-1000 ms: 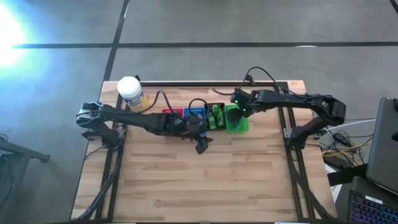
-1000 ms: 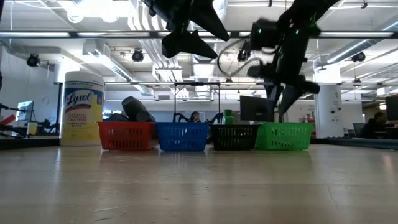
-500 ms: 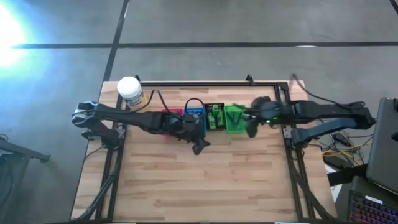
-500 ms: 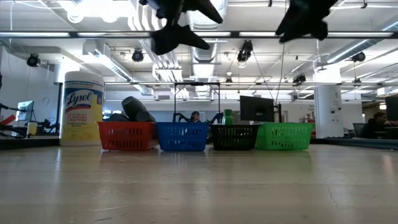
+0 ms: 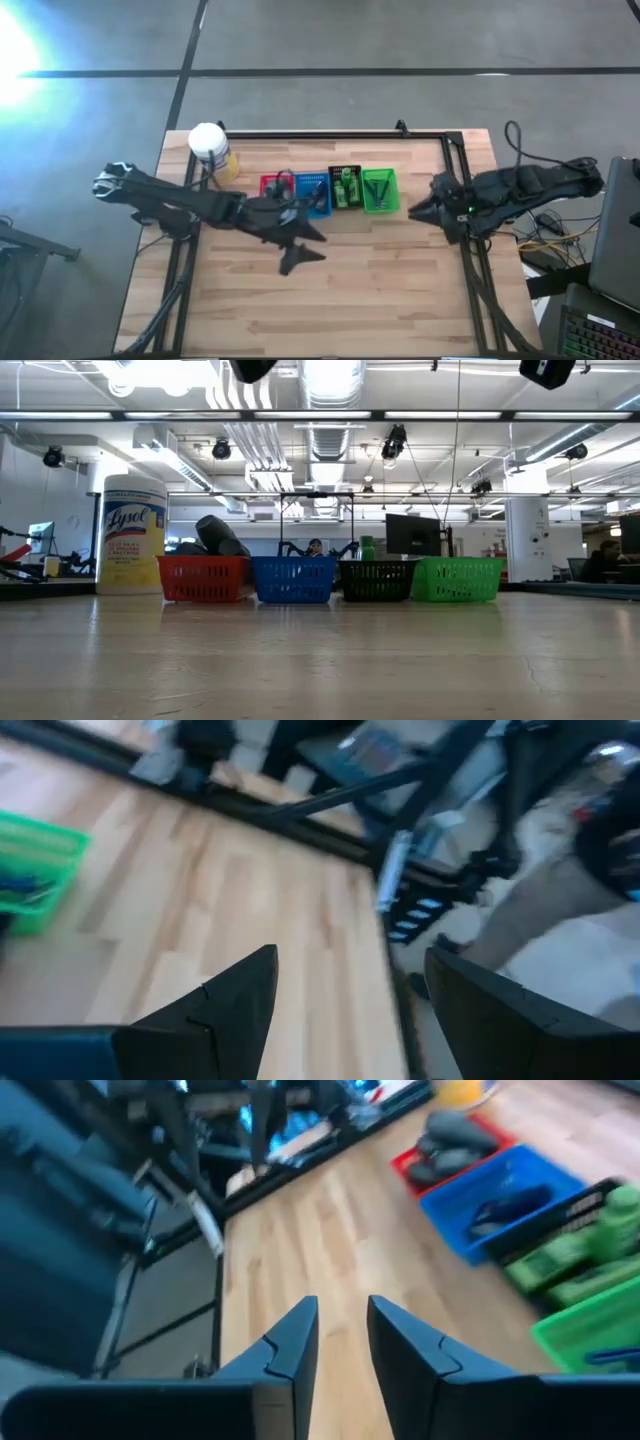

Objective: Pick & Place Travel size toiletries
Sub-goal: Return to Home Position

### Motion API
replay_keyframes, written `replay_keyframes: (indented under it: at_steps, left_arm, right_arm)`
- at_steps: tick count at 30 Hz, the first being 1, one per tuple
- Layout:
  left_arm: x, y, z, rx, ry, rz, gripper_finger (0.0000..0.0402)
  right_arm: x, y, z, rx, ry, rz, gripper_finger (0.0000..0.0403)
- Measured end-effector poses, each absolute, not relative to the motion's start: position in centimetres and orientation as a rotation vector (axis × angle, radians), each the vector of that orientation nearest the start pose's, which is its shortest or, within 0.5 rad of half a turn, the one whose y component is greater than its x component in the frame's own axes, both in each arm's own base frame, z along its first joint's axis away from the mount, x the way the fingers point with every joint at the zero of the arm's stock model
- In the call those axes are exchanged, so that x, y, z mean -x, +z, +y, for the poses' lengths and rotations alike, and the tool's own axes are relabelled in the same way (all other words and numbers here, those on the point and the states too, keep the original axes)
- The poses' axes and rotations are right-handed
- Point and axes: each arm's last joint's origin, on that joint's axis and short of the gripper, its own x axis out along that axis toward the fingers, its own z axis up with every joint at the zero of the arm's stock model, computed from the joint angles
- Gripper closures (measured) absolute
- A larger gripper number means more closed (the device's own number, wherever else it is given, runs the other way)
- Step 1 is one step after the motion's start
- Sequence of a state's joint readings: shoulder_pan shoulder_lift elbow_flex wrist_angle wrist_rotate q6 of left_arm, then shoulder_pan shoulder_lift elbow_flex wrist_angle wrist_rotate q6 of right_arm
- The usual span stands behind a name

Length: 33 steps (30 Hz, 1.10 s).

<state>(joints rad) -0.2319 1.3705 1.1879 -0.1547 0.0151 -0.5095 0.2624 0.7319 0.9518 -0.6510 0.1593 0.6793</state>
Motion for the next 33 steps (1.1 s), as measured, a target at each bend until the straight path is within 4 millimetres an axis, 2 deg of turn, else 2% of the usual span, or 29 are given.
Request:
replay_keyframes:
  at_steps: [4,9,15,19,22,26,33]
  left_arm:
    - [-27.8,33.7,-6.9,0.459,-0.222,0.236,0.0145]
    - [-24.0,31.5,-5.7,0.435,-0.238,0.067,0.0145]
    - [-19.3,28.3,-3.9,0.490,-0.167,0.048,0.0145]
    - [-16.4,26.8,-2.8,0.492,-0.150,-0.007,0.0145]
    - [-14.3,25.7,-2.0,0.473,-0.130,-0.071,0.0145]
    - [-12.1,24.0,-1.1,0.455,-0.099,-0.147,0.0145]
    - [-9.9,20.4,-0.1,0.442,-0.036,-0.251,0.0145]
  right_arm:
    - [-13.7,32.8,4.5,-0.588,0.054,0.413,0.0332]
    - [-13.6,29.5,5.3,-0.613,0.169,0.263,0.0349]
    - [-12.2,26.4,4.7,-0.605,0.213,0.155,0.0363]
    - [-11.3,24.7,4.0,-0.612,0.136,0.107,0.0369]
    - [-10.6,23.9,3.4,-0.627,0.069,0.020,0.0371]
    - [-10.0,23.3,3.1,-0.564,0.101,-0.129,0.0366]
    - [-9.0,22.1,2.7,-0.429,0.104,-0.326,0.0347]
